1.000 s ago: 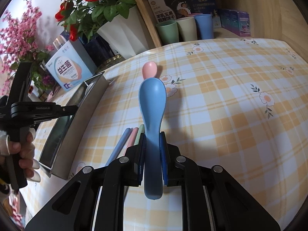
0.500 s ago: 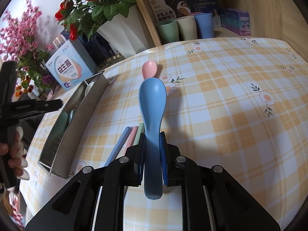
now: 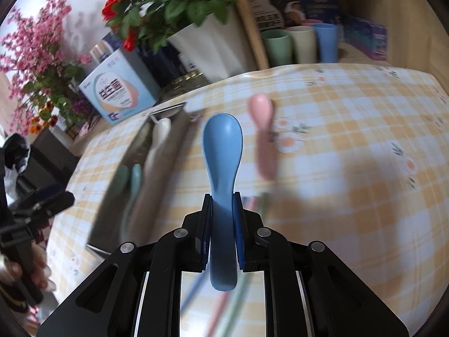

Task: Organize utensils
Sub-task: 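Carry the blue spoon into the steel tray and open the right gripper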

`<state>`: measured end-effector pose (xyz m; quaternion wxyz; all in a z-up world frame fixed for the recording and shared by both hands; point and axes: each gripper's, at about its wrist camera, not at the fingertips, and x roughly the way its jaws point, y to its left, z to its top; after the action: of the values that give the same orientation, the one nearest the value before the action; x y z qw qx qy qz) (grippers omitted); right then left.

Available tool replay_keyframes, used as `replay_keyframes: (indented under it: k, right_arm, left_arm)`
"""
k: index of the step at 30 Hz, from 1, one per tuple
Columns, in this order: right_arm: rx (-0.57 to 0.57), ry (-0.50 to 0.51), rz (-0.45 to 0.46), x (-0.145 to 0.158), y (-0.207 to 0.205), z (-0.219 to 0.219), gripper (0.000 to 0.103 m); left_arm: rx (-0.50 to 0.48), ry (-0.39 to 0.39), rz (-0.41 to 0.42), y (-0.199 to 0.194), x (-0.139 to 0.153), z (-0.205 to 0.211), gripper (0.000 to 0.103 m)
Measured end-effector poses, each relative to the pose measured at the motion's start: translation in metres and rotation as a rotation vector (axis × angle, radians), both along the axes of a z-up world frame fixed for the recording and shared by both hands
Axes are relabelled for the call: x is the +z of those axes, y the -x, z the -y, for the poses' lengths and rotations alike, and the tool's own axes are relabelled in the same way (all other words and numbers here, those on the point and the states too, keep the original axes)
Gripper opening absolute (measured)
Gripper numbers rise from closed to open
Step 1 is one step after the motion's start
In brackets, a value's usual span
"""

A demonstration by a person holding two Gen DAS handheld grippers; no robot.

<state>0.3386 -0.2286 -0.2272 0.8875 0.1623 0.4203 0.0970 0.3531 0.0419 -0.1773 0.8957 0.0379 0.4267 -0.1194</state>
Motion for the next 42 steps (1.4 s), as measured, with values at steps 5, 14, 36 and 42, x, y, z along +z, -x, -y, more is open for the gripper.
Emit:
replay_keyframes:
  k: [5, 14, 36, 42]
  right_arm:
    - [0.041, -0.001, -0.054, 0.012, -0.038, -0.042, 0.014]
    - [0.111, 0.054, -0.149, 0.012, -0.102, -0.12, 0.014]
    - [0.119, 0.095, -0.132, 0.016, -0.119, -0.123, 0.032]
    - [0.131, 0.122, 0.005, 0.036, -0.078, -0.093, 0.044]
  left_arm:
    - [0.031, 0.061, 0.014, -0.004, 0.003, -0.023, 0.097]
    - [0.092, 0.177, 0.056, -0.01, 0.008, -0.068, 0.097]
    - [0.131, 0.222, 0.057, 0.003, 0.013, -0.066, 0.097]
    - [0.086, 0.232, 0.043, 0.017, 0.02, -0.039, 0.097]
